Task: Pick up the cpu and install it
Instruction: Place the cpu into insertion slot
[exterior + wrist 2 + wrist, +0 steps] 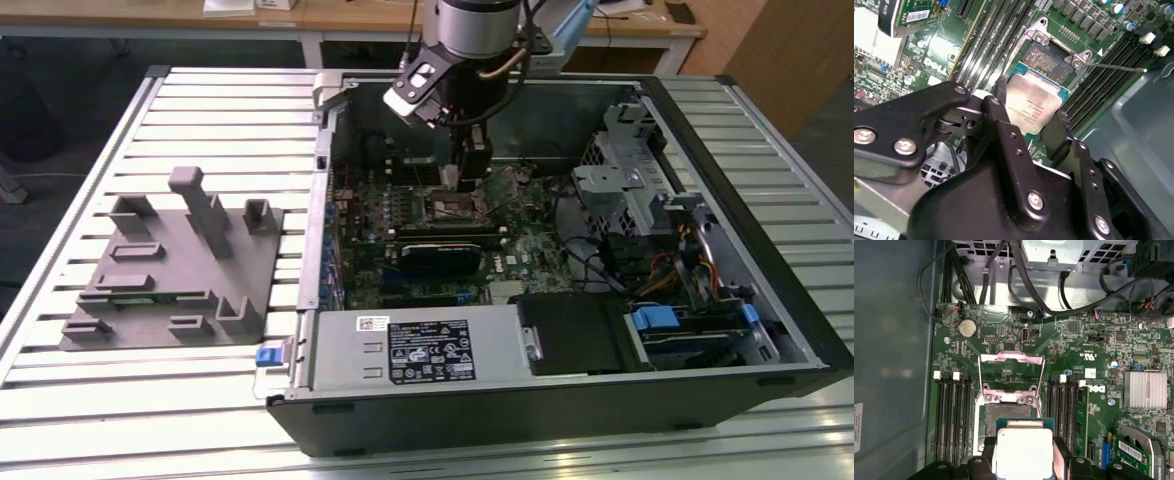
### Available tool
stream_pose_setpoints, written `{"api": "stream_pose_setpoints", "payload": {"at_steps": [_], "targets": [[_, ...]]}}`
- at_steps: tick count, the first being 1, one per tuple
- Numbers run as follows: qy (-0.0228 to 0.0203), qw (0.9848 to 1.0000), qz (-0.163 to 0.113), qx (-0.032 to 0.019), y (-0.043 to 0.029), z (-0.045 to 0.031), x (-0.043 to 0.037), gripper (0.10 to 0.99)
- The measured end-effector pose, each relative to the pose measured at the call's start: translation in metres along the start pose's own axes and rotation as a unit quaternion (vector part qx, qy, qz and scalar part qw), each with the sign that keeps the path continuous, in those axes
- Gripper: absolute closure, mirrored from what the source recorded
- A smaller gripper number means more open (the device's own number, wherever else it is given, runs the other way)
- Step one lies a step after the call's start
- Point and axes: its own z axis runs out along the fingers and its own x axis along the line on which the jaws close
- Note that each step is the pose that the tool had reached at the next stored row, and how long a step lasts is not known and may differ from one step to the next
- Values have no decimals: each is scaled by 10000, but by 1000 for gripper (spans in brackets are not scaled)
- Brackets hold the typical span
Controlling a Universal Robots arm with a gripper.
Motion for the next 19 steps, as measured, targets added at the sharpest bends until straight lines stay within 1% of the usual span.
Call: {"api": "stream_pose_setpoints", "payload": {"at_steps": [13,19], "targets": [[0,10000,0,0,-3,70,2,553],[0,10000,0,0,-3,89,2,553]]}}
